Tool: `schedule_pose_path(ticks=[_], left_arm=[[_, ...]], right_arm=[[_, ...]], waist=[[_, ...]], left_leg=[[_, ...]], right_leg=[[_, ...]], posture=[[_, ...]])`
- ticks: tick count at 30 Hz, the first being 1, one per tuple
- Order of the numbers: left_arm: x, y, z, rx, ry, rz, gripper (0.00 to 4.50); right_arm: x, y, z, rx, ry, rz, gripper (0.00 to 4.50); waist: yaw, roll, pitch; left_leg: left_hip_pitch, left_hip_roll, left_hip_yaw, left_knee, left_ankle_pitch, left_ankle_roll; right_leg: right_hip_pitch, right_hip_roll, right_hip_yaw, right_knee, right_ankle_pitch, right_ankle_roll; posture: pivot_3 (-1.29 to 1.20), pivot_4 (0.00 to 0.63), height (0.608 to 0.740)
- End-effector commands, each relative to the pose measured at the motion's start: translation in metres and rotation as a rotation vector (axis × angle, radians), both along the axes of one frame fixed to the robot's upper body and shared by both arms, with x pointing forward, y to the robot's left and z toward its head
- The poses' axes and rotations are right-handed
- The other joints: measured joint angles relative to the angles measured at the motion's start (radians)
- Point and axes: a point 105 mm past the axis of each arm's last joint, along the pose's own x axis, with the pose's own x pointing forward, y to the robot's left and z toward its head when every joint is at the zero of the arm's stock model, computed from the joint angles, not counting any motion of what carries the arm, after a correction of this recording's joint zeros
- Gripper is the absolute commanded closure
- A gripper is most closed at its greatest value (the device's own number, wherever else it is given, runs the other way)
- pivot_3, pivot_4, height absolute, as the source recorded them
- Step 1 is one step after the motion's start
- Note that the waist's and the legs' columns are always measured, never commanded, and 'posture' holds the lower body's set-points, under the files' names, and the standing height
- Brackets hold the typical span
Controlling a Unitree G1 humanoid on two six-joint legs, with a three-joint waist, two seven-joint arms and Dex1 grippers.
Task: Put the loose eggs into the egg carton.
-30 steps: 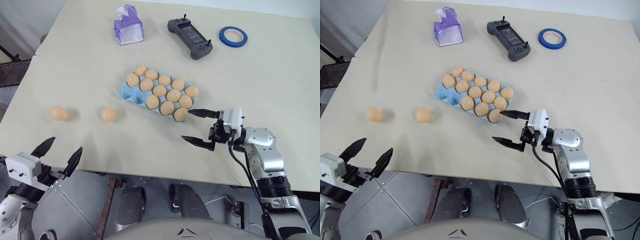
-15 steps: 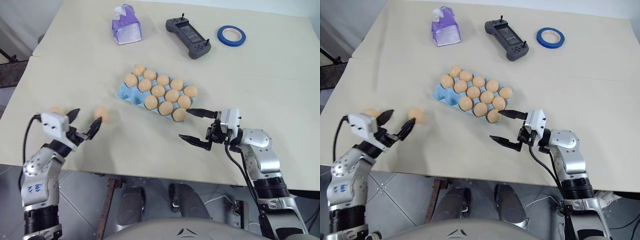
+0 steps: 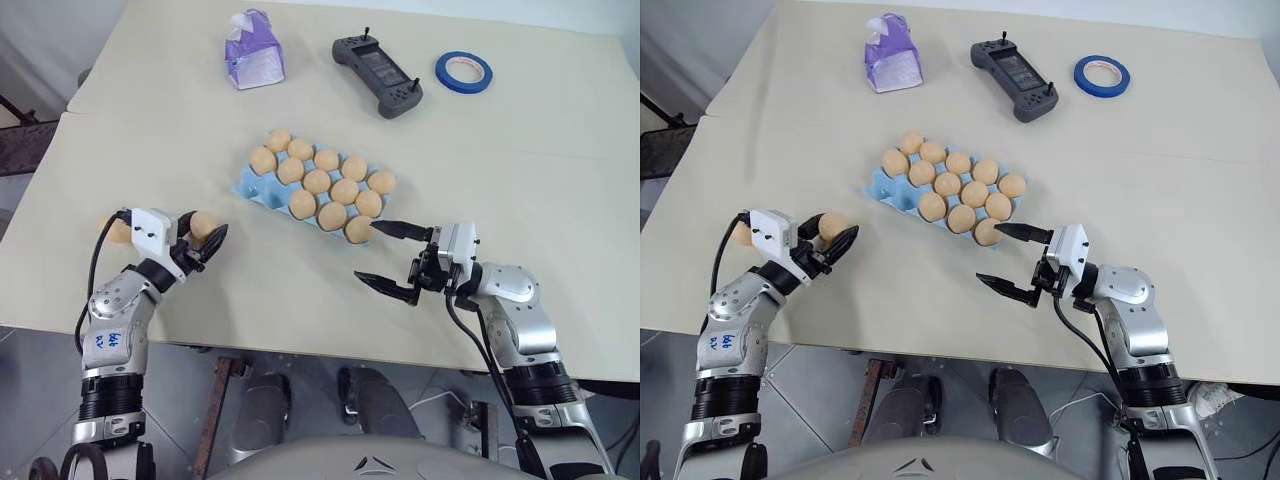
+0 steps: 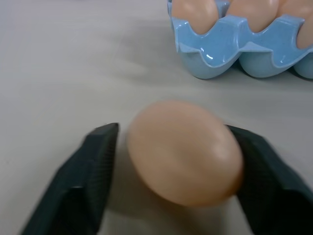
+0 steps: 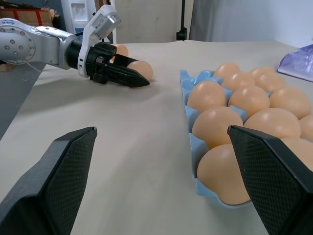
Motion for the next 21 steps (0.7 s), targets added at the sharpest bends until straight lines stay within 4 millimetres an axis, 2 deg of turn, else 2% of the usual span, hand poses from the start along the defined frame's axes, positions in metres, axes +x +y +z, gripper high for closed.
schedule_pose_path(ticks=[1,3,7,14,19,20,21], left_arm=[[-0.002,-0.008,0.016,0.015,-0.071,-0.048,2.38],[-0.003,-0.014,0.024,0.029,-0.095,-0.089,2.38],[0.008,-0.043,0.052,0.022,-0.147,-0.220,2.38],[0.052,-0.078,0.064,0.018,-0.124,-0.323,2.38],[0.068,-0.099,0.063,0.038,-0.103,-0.391,2.38],[0.069,-0.099,0.062,0.038,-0.102,-0.396,1.76],[0.068,-0.100,0.061,0.053,-0.102,-0.409,1.55]], right_arm=[[-0.004,0.001,0.007,0.010,-0.045,0.000,0.00],[-0.004,0.000,0.007,0.009,-0.044,-0.003,0.00],[-0.002,-0.001,0.006,0.006,-0.045,-0.015,0.00],[0.001,-0.002,0.006,0.012,-0.046,-0.049,0.00],[0.001,-0.001,0.006,0.024,-0.047,-0.075,0.00],[0.001,-0.001,0.006,0.026,-0.047,-0.078,0.00],[0.001,-0.001,0.006,0.028,-0.049,-0.085,0.00]], waist=[[0.000,0.000,0.000],[0.000,0.000,0.000],[0.004,0.000,0.000],[0.002,0.000,0.000],[0.000,0.000,0.000],[-0.001,0.000,0.000],[-0.001,0.000,0.000]], left_leg=[[0.000,0.000,0.000,0.000,0.000,0.000],[0.000,0.000,0.000,0.000,0.000,0.000],[0.000,0.000,0.000,0.000,0.000,0.000],[0.000,-0.001,-0.001,0.002,0.002,-0.002],[-0.001,0.000,0.000,0.002,0.004,-0.006],[-0.001,0.000,0.000,0.001,0.005,-0.006],[-0.001,0.000,0.000,0.001,0.005,-0.007]], right_leg=[[0.000,0.000,0.000,0.000,0.000,0.000],[0.000,0.000,0.000,0.000,0.000,0.000],[0.000,0.000,0.000,0.000,0.000,0.000],[0.000,0.000,-0.001,0.001,0.000,0.001],[-0.001,0.001,0.000,0.001,0.000,0.001],[-0.001,0.001,0.000,0.001,0.000,0.001],[-0.001,0.001,0.000,0.001,0.000,0.001]], posture=[[0.00,0.150,0.740],[0.00,0.150,0.740],[0.00,0.150,0.740],[0.00,0.150,0.740],[0.00,0.150,0.740],[0.00,0.150,0.740],[0.00,0.150,0.740]])
